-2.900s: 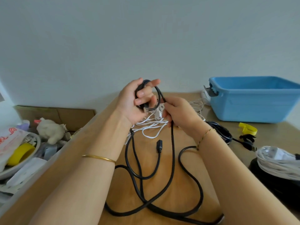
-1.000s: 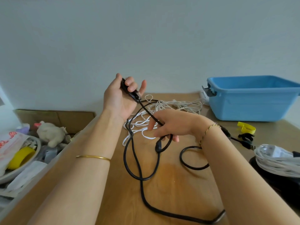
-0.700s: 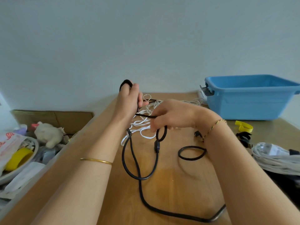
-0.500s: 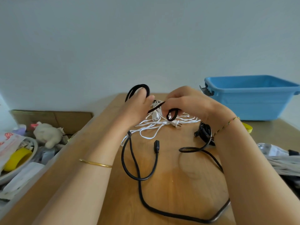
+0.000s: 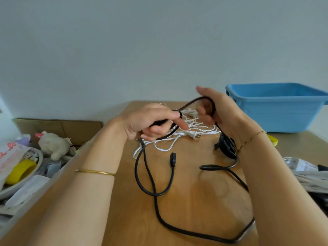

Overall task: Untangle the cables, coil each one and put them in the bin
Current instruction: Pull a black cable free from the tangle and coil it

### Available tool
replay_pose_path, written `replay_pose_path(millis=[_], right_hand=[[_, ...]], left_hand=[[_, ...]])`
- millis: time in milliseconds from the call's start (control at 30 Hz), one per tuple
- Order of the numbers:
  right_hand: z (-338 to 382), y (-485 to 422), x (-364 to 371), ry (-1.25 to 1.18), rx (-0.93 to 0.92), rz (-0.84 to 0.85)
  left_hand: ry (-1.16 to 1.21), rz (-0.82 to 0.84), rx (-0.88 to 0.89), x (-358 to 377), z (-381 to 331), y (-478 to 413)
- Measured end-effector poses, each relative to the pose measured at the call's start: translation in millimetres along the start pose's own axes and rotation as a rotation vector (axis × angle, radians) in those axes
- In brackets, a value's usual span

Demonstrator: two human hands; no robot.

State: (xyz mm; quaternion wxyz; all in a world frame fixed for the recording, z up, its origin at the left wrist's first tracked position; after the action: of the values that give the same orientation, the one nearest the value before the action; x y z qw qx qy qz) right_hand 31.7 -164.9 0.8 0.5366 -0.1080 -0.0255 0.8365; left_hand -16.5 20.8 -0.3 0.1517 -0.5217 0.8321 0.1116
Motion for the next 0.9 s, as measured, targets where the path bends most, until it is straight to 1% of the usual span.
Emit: replay_pose_path(millis=[67, 133, 167, 233, 267, 300, 333, 400, 433, 500, 567, 600, 633, 700, 800, 833, 900], right_hand=[[-2.8, -0.6, -4.7, -0.093, -0.01, 0.032], [-7.9, -2.4, -7.8, -0.118, -0.093, 0.02], [-11.9, -4.1, -7.5, -0.101, -0.126, -0.005], [-20.8, -8.7, -3.2, -0.031, -0.116, -0.041], [-24.7, -10.9, 1.0, 0.007, -0.088, -0.029], [-27.6, -11.8, 6.0, 0.032, -0.057, 0.001], [-29.0, -12.7, 11.6, 0.048, -0.034, 0.04], [-29.3, -13.0, 22.5, 0.092, -0.008, 0.105], [-28.8, -12.8, 27.4, 0.13, 0.001, 0.135], [-28.6, -11.2, 36.6, 0.261, 0.035, 0.226], [-26.7, -6.8, 46.4, 0.462, 0.07, 0.349], [-25.0, -3.9, 52.0, 0.531, 0.082, 0.409], [-22.5, -1.2, 57.8, 0.554, 0.094, 0.466], [-17.3, 3.0, 66.9, 0.56, 0.115, 0.563], [-11.1, 5.9, 71.9, 0.681, 0.121, 0.66], [-9.7, 5.9, 69.4, 0.706, 0.129, 0.665], [-2.4, 5.8, 60.6, 0.753, 0.105, 0.613]], left_hand=[[0.176, -0.01, 0.006, -11.4, 8.2, 0.7], [0.371, 0.033, 0.02, -20.2, 15.6, 2.2], [0.475, 0.097, 0.046, -22.4, 17.6, 2.4], [0.717, 0.286, 0.132, -25.6, 17.7, -0.4], [0.843, 0.373, 0.174, -27.0, 15.8, -2.6], [0.948, 0.418, 0.205, -27.9, 14.2, -5.1], [1.027, 0.407, 0.232, -28.7, 13.2, -7.4], [1.173, 0.328, 0.283, -27.3, 12.0, -9.7], [1.25, 0.256, 0.309, -25.2, 10.9, -10.7], [1.319, 0.0, 0.372, -21.5, 7.4, -12.2], [1.306, -0.281, 0.43, -23.1, 5.4, -12.9], [1.283, -0.387, 0.445, -23.9, 5.4, -13.0], [1.234, -0.476, 0.441, -26.2, 7.9, -13.9], [1.059, -0.606, 0.396, -27.4, 13.9, -17.1], [0.656, -0.758, 0.324, -23.7, 22.0, -24.1], [0.472, -0.797, 0.272, -20.8, 22.9, -24.8], [0.067, -0.829, 0.164, -14.5, 23.4, -22.5]])
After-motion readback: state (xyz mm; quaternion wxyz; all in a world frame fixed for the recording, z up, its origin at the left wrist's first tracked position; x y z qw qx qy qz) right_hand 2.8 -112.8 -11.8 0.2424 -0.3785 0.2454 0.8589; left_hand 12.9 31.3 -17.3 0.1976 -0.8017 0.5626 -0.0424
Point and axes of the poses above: each hand's wrist, its own y-axis away from the middle knuckle, its own x-axis out of the palm, z = x × y, the point moved 1 cm from there along -y, towards the middle knuckle, and after that the axes turned 1 degree about -z, right-handed, at the moved point
